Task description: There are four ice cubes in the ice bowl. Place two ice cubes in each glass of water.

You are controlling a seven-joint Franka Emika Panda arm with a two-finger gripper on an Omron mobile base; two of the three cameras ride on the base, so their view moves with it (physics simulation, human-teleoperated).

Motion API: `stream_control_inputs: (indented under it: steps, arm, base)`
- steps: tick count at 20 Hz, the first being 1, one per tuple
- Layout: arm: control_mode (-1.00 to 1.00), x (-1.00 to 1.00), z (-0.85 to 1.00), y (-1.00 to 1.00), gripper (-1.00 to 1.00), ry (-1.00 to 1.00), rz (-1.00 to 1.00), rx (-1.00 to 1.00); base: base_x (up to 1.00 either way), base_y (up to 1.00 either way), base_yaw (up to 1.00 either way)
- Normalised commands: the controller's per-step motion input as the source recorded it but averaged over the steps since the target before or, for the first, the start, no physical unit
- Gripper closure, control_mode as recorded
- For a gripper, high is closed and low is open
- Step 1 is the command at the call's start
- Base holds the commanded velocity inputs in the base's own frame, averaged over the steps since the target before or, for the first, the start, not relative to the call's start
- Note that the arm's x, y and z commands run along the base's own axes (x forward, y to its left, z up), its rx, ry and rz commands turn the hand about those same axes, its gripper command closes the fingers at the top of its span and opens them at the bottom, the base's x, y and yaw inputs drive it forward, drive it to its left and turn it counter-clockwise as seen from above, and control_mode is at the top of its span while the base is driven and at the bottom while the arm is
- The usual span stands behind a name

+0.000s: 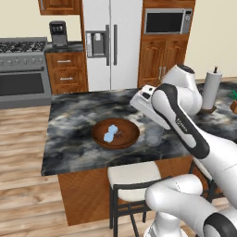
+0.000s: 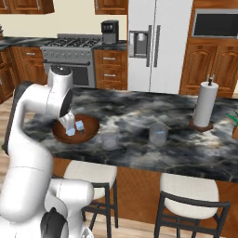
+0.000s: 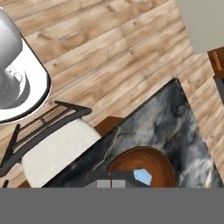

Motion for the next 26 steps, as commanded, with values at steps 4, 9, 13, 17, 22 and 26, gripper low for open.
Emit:
stream_control_inputs:
  steps: [4,9,13,17,22,26]
  arm:
    - [-1.00,0.14,-0.52,0.44,-1.00,0.00,0.15,0.00]
    - [-1.00,0.30,-0.11,0.11,-1.00,0.00,0.20,0.00]
    - [-1.00,0.40,-0.07,0.15,-1.00,0.00,0.21,0.00]
    - [-1.00,0.38,-0.22,0.19,-1.00,0.00,0.20,-0.01]
    - [-1.00,0.20,-0.50,0.22,-1.00,0.00,0.06,-0.09]
    - [-1.00,0.14,-0.41,0.12,-1.00,0.00,0.00,-0.09]
  base:
    - [0.00,0.00,0.00]
    - [0.00,0.00,0.00]
    - [0.00,0.00,0.00]
    - [0.00,0.00,0.00]
    - [0.00,0.00,0.00]
    - [0.00,0.00,0.00]
